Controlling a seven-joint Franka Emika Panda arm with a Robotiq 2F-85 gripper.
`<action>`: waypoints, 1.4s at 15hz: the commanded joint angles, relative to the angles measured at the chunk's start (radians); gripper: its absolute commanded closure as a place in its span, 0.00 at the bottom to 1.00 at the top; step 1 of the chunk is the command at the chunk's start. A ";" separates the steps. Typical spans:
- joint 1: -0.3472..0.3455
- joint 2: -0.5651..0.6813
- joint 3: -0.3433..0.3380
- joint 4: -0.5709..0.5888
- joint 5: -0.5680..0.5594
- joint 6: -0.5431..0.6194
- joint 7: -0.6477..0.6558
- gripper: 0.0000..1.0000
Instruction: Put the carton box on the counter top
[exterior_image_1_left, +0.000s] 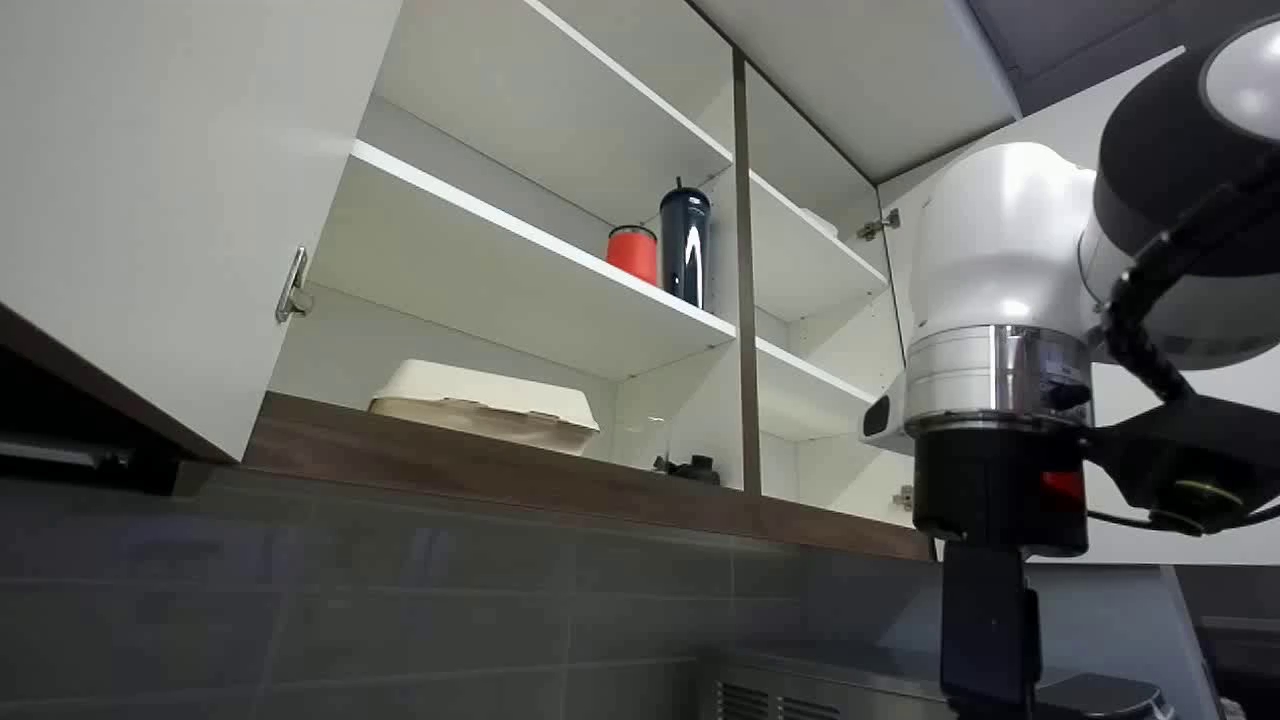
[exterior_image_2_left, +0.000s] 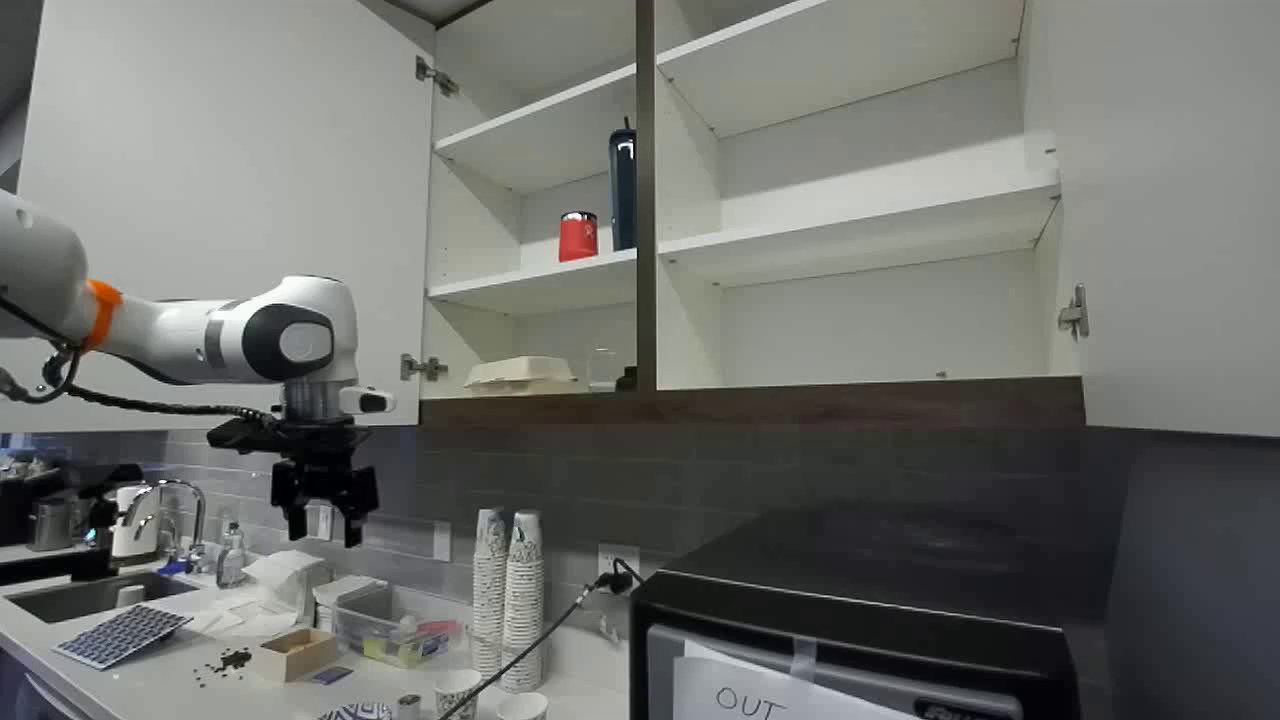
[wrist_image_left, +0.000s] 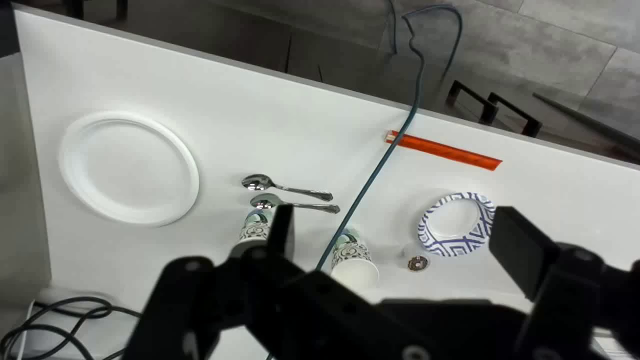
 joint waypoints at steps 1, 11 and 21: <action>-0.002 0.001 0.001 0.002 0.001 -0.002 -0.001 0.00; -0.052 0.088 0.026 0.123 0.088 0.069 0.210 0.00; -0.142 0.377 0.146 0.474 0.080 0.498 0.643 0.00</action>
